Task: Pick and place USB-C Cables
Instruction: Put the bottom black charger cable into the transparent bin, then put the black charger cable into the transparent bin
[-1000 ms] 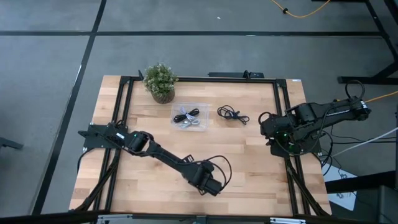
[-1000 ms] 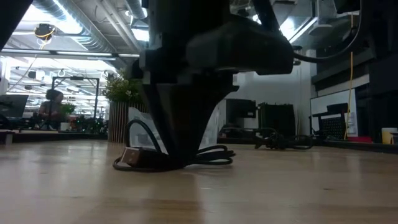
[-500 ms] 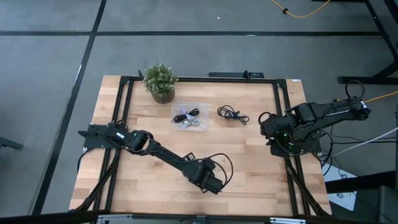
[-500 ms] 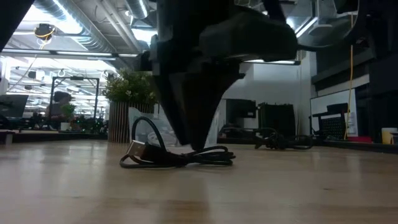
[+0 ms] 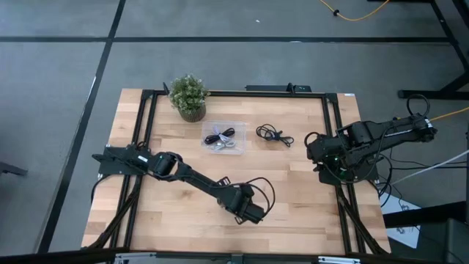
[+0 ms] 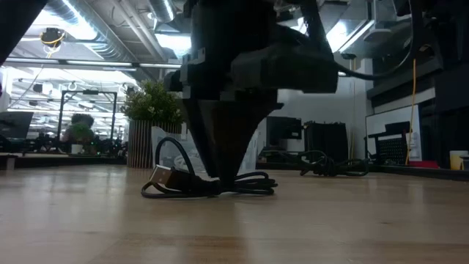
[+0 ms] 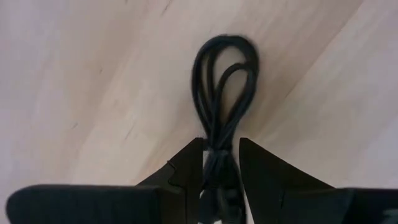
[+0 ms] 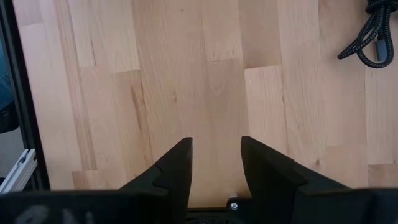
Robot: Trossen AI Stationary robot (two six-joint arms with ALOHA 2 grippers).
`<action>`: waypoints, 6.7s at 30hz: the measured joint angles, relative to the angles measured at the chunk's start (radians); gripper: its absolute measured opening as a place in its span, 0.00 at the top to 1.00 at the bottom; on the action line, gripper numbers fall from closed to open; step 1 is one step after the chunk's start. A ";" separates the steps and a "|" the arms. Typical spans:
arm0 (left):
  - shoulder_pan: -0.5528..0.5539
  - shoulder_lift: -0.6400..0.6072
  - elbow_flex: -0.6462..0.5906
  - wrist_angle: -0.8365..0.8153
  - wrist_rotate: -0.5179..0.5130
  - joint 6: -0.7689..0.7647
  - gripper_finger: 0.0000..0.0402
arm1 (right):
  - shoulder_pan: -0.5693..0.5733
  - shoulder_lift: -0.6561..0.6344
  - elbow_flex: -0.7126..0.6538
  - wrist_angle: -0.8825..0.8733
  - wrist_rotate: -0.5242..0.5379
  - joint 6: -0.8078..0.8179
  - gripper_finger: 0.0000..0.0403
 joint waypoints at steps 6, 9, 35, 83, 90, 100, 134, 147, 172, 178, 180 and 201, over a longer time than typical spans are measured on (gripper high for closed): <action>0.016 -0.004 -0.055 0.045 0.049 0.016 0.76 | 0.000 0.000 0.000 0.000 0.000 0.000 0.65; 0.024 -0.014 -0.093 0.075 0.083 0.029 0.76 | 0.000 0.000 0.000 0.000 0.000 0.000 0.65; 0.219 -0.158 0.156 -0.263 -0.377 0.267 0.99 | 0.000 0.000 0.000 0.003 0.000 0.003 0.65; 0.505 -0.497 0.038 -0.295 0.045 0.974 0.78 | -0.087 0.013 -0.162 0.755 0.770 0.050 0.65; 0.407 -0.676 -0.029 -0.296 -0.006 0.879 0.78 | -0.327 0.051 -0.138 0.959 0.655 -0.163 0.65; 0.291 -0.872 -0.349 -0.282 -0.192 0.674 0.78 | -0.655 0.220 0.058 0.918 0.299 -0.257 0.65; -0.008 -0.984 -1.469 1.447 -0.269 0.477 0.78 | -0.803 0.922 0.602 0.101 -0.020 -0.573 0.65; -0.080 -0.718 -1.470 1.794 -0.388 0.482 0.78 | -0.803 0.933 0.410 0.046 -0.037 -0.652 0.65; -0.078 -0.707 -1.469 1.869 -0.389 0.534 0.78 | -0.803 0.932 0.197 0.219 -0.080 -0.599 0.65; -0.078 -0.707 -1.468 1.869 -0.389 0.533 0.78 | -0.798 0.932 0.193 0.262 -0.081 -0.591 0.65; -0.078 -0.707 -1.468 1.869 -0.388 0.533 0.78 | -0.794 0.932 0.176 0.289 -0.083 -0.590 0.65; -0.096 -0.708 -1.468 1.868 -0.377 0.526 0.78 | -0.778 0.930 0.180 0.263 -0.023 -0.463 0.96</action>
